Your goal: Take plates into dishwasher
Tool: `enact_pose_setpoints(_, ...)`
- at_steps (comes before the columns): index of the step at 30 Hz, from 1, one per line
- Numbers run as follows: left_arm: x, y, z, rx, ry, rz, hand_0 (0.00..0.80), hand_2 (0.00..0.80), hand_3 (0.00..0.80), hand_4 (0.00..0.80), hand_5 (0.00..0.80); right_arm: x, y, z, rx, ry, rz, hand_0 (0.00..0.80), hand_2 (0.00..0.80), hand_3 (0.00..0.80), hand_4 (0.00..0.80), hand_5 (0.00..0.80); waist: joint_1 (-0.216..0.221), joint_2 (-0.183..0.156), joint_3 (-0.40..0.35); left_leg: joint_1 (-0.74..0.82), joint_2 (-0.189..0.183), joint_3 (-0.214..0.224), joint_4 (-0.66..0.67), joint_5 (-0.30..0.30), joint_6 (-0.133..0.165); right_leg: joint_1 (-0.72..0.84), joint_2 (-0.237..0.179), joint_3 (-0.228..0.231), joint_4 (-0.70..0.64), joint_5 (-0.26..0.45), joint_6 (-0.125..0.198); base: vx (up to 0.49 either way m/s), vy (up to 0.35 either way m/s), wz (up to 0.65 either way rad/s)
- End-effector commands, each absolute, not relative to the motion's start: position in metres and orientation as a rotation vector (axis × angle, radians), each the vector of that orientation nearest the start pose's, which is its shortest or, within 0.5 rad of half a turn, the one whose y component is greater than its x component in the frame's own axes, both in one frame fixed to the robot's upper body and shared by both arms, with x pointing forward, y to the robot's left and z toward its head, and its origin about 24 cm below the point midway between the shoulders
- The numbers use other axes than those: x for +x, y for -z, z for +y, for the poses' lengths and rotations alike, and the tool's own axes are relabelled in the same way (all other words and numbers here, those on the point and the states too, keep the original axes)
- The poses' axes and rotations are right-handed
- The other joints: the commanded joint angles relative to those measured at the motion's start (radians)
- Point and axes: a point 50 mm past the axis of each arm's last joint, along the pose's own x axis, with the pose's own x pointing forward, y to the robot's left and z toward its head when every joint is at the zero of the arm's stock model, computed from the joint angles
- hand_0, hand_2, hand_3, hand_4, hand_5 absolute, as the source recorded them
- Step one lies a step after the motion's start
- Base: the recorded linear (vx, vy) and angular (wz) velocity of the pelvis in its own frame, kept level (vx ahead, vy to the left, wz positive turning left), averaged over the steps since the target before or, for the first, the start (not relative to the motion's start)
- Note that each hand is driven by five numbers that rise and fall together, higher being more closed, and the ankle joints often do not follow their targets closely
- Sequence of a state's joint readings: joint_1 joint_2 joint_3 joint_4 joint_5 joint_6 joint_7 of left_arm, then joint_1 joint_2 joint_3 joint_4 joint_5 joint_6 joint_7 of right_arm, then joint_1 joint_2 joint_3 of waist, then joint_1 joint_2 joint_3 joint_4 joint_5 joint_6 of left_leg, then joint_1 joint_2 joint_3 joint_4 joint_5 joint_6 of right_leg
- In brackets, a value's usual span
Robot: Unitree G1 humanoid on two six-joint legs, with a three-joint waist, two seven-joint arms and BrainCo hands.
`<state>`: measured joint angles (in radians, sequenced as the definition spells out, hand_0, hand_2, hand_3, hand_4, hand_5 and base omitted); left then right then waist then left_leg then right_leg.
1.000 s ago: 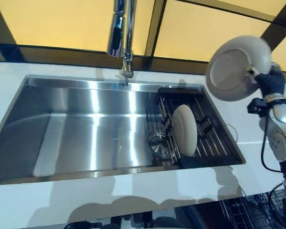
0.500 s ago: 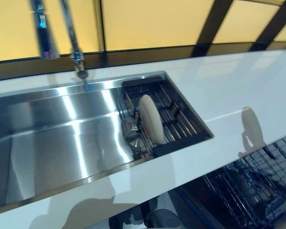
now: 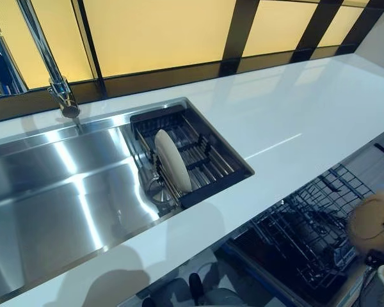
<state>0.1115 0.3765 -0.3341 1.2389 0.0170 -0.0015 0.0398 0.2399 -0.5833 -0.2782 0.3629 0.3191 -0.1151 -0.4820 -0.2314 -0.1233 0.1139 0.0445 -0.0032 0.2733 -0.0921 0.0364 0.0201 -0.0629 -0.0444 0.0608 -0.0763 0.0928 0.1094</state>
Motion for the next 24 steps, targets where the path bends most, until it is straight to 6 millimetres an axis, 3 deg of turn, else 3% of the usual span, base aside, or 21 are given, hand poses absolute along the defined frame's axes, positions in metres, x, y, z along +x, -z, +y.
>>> enact_pose_setpoints(1,0.153,0.132,0.258,0.585,0.073,0.999,0.000,0.000,0.000,0.000,0.000,0.192,-0.057,-0.381,-0.386,0.874,0.073,0.800,0.800,0.800,0.800,0.800,0.002,0.062,0.067,0.010,-0.045,-0.011,0.005,-0.093,0.049,-0.038,0.050,-0.012,0.106,-0.024,0.026,-0.047,-0.099,0.08)
enact_pose_setpoints(9,0.148,0.132,0.259,0.598,0.089,0.995,0.000,0.000,0.000,0.000,0.000,0.207,-0.030,-0.357,-0.444,0.661,0.223,0.800,0.800,0.800,0.800,0.800,0.031,0.072,0.085,-0.001,-0.038,-0.020,0.005,-0.085,0.037,-0.029,0.048,-0.044,0.086,-0.027,0.018,-0.010,-0.095,0.03)
enact_pose_setpoints(14,0.152,0.129,0.258,0.614,0.107,0.974,0.000,0.000,0.000,0.000,0.000,0.218,-0.027,-0.343,-0.545,0.577,0.242,0.800,0.800,0.800,0.800,0.800,0.050,0.079,0.094,-0.006,-0.035,-0.034,0.005,-0.078,0.034,-0.027,0.047,-0.056,0.087,-0.035,0.011,0.006,-0.082,0.01)
enact_pose_setpoints(24,0.164,0.123,0.256,0.638,0.142,0.927,0.000,0.000,0.000,0.000,0.000,0.235,-0.034,-0.333,-0.815,0.384,0.270,0.800,0.800,0.800,0.800,0.800,0.076,0.092,0.109,-0.018,-0.038,-0.068,0.012,-0.069,0.024,-0.028,0.039,-0.068,0.100,-0.054,0.001,0.009,-0.050,0.11)
